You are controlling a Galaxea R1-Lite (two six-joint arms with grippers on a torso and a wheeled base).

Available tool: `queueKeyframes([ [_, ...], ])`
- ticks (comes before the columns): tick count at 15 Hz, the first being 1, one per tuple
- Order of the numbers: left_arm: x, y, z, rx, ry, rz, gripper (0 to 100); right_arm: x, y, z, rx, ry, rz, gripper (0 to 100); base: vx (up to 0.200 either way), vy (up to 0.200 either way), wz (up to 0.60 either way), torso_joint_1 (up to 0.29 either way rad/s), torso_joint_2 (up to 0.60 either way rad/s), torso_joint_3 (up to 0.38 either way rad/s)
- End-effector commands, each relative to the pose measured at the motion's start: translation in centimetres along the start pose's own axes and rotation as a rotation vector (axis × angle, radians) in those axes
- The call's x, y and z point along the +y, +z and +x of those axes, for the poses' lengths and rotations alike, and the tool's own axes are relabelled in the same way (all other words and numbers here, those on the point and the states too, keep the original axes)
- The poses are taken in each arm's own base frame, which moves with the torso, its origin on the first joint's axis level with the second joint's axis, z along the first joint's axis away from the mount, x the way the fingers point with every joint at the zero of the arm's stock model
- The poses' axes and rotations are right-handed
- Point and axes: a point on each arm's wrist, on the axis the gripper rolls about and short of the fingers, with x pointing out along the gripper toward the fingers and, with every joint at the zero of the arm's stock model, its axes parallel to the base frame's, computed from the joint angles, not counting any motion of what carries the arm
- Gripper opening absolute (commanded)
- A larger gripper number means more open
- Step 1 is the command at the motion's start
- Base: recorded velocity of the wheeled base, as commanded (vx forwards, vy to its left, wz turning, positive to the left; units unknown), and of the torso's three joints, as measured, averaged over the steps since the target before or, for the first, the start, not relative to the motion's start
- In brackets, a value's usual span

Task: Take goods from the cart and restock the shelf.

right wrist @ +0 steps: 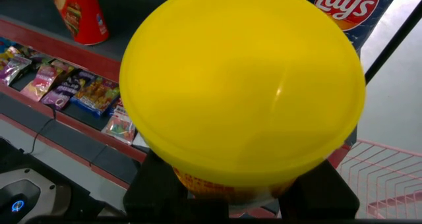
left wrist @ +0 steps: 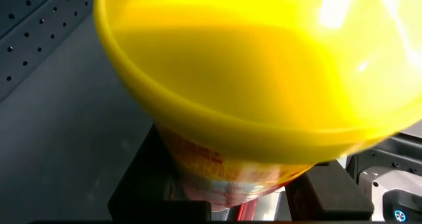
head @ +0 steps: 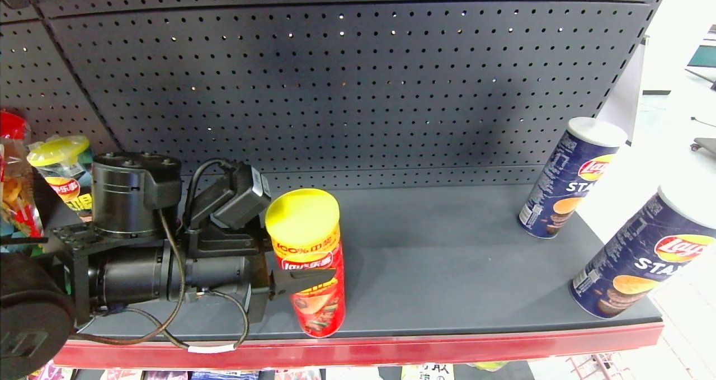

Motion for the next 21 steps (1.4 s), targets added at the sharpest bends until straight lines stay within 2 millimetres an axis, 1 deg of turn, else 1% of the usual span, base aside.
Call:
queueKeyframes([
  [1,-0.1,0.1,0.1,-0.001,-0.003,0.004,0,0.0,0.1,0.0,0.002,0.0,-0.001,0,0.0,0.0,0.0,0.0,0.0,0.0],
  [3,-0.3,0.1,0.2,0.0,-0.011,0.006,0,0.0,0.1,0.0,0.001,0.0,0.001,0,0.0,0.0,0.0,0.0,0.0,0.0],
  [4,-0.3,0.1,0.2,-0.001,-0.011,0.009,100,0.0,0.1,0.0,0.001,0.002,-0.001,0,0.0,0.0,0.0,0.0,0.0,0.0],
  [5,-0.4,0.2,0.1,-0.004,-0.01,0.009,100,0.0,0.2,0.0,-0.001,0.001,-0.001,0,0.0,0.0,0.0,0.0,0.0,0.0],
  [7,-0.9,-0.6,-1.0,0.009,0.004,-0.006,100,-0.2,1.1,0.4,0.016,0.013,0.002,0,0.0,0.0,0.0,0.0,0.0,0.0],
  [9,-1.6,-1.1,-2.0,0.013,0.01,-0.011,100,-0.6,3.2,1.3,0.044,0.039,0.004,0,0.0,0.0,0.0,0.0,0.0,0.0],
  [11,-2.1,-1.3,-3.3,0.004,0.041,-0.012,100,-1.1,6.0,3.0,0.064,0.092,0.002,0,0.0,0.0,0.0,0.0,0.0,0.0],
  [13,-2.8,-2.0,-5.3,-0.004,0.09,-0.017,100,-1.8,9.3,5.9,0.111,0.151,-0.018,0,0.0,0.0,0.0,0.0,0.0,0.0],
  [14,-3.2,-2.2,-6.0,-0.006,0.103,-0.018,100,-2.0,10.4,7.1,0.127,0.169,-0.023,0,0.0,0.0,0.0,0.0,0.0,0.0],
  [15,-4.1,-2.5,-7.0,-0.014,0.127,-0.014,100,-2.1,12.6,9.2,0.132,0.217,-0.029,0,0.0,0.0,0.0,0.0,0.0,0.0],
  [16,-4.5,-2.5,-7.4,-0.022,0.138,-0.012,100,-2.0,13.5,10.3,0.137,0.248,-0.033,0,0.0,0.0,0.0,0.0,0.0,0.0],
  [17,-5.0,-2.2,-8.1,-0.046,0.154,-0.015,100,-1.6,14.6,12.3,0.156,0.304,-0.037,0,0.0,0.0,0.0,0.0,0.0,0.0],
  [18,-5.3,-2.0,-8.5,-0.058,0.164,-0.014,100,-1.3,14.9,13.4,0.167,0.329,-0.04,0,0.0,0.0,0.0,0.0,0.0,0.0],
  [19,-5.5,-1.7,-8.9,-0.071,0.193,-0.002,100,-0.6,14.6,15.5,0.173,0.366,-0.041,0,0.0,0.0,0.0,0.0,0.0,0.0],
  [20,-5.5,-1.5,-9.0,-0.074,0.214,0.001,100,-0.4,14.4,16.4,0.179,0.373,-0.041,0,0.0,0.0,0.0,0.0,0.0,0.0],
  [21,-5.6,-1.2,-9.5,-0.084,0.268,0.014,100,0.1,14.4,19.5,0.16,0.378,-0.044,0,0.0,0.0,0.0,0.0,0.0,0.0],
])
